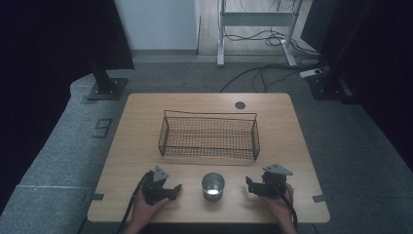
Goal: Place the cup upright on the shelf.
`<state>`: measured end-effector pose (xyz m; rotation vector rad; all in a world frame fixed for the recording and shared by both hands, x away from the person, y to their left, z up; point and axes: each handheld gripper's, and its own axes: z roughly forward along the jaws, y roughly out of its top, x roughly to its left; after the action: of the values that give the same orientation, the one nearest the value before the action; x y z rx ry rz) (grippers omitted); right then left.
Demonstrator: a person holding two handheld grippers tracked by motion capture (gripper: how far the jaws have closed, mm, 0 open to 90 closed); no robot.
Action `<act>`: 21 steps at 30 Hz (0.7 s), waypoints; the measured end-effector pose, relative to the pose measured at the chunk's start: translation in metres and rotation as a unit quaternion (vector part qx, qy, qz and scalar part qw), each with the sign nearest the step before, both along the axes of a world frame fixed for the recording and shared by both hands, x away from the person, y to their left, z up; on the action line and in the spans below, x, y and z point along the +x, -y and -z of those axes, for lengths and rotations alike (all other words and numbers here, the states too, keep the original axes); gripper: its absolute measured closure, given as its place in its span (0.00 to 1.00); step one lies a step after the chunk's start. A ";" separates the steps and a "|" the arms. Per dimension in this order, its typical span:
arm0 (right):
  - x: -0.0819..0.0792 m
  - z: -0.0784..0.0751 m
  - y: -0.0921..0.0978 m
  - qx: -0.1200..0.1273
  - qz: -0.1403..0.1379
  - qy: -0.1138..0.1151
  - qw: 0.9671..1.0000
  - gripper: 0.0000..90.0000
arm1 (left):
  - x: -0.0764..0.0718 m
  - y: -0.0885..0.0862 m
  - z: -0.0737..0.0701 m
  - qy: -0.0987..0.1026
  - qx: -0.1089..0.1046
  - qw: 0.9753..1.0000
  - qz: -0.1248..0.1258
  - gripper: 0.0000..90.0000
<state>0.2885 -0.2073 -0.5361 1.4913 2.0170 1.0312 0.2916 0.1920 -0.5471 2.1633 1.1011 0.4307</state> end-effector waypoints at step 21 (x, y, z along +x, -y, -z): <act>-0.019 -0.033 -0.016 0.061 -0.047 0.036 0.996 0.10 | 0.001 0.001 0.000 -0.001 0.000 1.000 0.001 0.17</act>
<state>0.2692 -0.1915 -0.5035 1.4090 2.0220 1.2483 0.2923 0.1915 -0.5472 2.1646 1.0984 0.4277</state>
